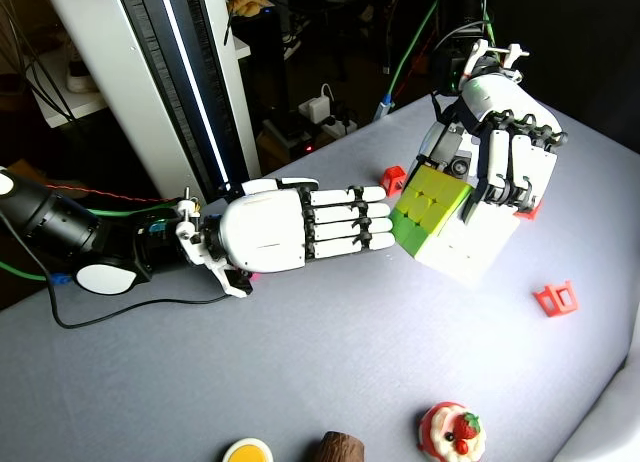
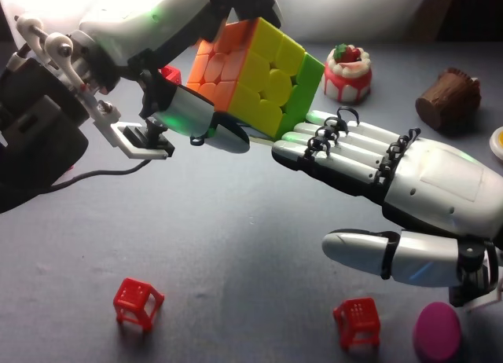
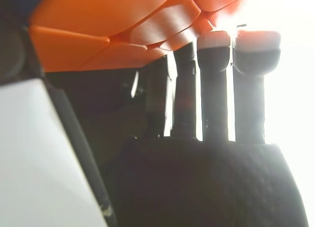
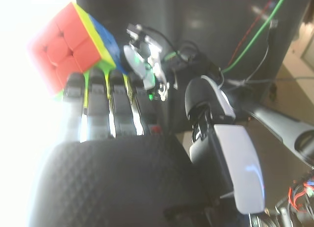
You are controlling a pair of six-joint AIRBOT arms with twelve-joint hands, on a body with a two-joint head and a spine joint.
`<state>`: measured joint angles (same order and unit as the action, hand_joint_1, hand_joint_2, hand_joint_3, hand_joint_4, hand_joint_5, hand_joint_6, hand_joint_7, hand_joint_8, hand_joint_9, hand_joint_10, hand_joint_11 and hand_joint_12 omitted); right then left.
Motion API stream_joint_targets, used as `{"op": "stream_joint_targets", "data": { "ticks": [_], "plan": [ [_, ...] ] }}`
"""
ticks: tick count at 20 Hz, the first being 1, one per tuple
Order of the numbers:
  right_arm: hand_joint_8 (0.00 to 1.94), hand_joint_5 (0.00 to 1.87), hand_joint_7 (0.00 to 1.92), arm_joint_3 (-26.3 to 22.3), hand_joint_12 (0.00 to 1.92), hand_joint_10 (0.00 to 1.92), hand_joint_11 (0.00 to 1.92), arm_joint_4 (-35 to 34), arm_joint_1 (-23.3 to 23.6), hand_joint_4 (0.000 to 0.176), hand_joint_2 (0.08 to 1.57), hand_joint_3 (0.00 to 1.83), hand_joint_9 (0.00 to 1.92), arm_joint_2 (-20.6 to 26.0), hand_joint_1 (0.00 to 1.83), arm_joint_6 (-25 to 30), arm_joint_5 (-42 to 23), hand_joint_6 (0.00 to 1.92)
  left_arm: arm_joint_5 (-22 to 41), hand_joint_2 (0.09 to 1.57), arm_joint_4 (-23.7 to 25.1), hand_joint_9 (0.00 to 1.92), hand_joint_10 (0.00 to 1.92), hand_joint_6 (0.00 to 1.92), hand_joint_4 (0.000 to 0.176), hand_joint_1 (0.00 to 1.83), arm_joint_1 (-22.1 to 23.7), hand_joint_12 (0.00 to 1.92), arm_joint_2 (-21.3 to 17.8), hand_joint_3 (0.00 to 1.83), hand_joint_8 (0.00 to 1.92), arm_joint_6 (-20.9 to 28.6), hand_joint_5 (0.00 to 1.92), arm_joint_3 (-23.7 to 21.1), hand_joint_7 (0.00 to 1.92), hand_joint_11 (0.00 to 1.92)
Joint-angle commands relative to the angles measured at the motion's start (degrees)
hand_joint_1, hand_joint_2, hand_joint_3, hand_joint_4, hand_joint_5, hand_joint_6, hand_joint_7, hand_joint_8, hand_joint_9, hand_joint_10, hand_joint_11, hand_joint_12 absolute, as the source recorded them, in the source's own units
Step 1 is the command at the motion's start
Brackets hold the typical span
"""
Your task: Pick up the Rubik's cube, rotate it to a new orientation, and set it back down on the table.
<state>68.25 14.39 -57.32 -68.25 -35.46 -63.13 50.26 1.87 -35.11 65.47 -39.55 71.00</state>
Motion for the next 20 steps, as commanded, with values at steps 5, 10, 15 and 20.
{"op": "stream_joint_targets", "data": {
  "ticks": [5,10,15,20],
  "plan": [
    [0.03,0.12,0.12,-1.4,0.01,0.05,0.03,0.8,1.7,0.000,1.45,0.01,0.09,2.6,0.00,0.4,-7.6,0.06,9.6,1.00,-1.2,0.88,1.92,1.18,0.000,1.20,0.6,1.92,0.9,0.53,1.82,2.1,0.81,0.1,0.68,1.02],
    [0.01,0.06,0.10,-5.3,0.42,0.08,0.00,-1.0,2.9,0.000,1.43,0.00,0.11,8.2,0.00,0.4,-9.0,0.04,8.6,0.84,-2.9,0.83,1.90,1.31,0.000,1.24,-0.7,1.92,2.0,0.81,1.76,3.8,0.90,1.6,0.74,0.93],
    [0.01,0.10,0.15,-8.6,0.27,0.16,0.00,-8.3,2.2,0.000,1.41,0.01,0.08,14.6,0.00,0.4,-15.1,0.12,6.1,0.74,-6.1,0.97,1.92,1.23,0.000,1.24,-3.1,1.92,4.9,0.93,1.66,7.4,0.89,4.7,0.92,0.98],
    [0.00,0.01,0.16,-8.5,0.45,0.37,0.00,-11.3,2.1,0.000,1.43,0.00,0.00,16.5,0.00,0.4,-17.6,0.30,1.5,0.73,-8.2,0.90,1.92,1.35,0.000,1.23,-5.1,1.92,8.0,1.02,1.78,11.9,0.87,8.7,0.87,0.93]
  ]
}}
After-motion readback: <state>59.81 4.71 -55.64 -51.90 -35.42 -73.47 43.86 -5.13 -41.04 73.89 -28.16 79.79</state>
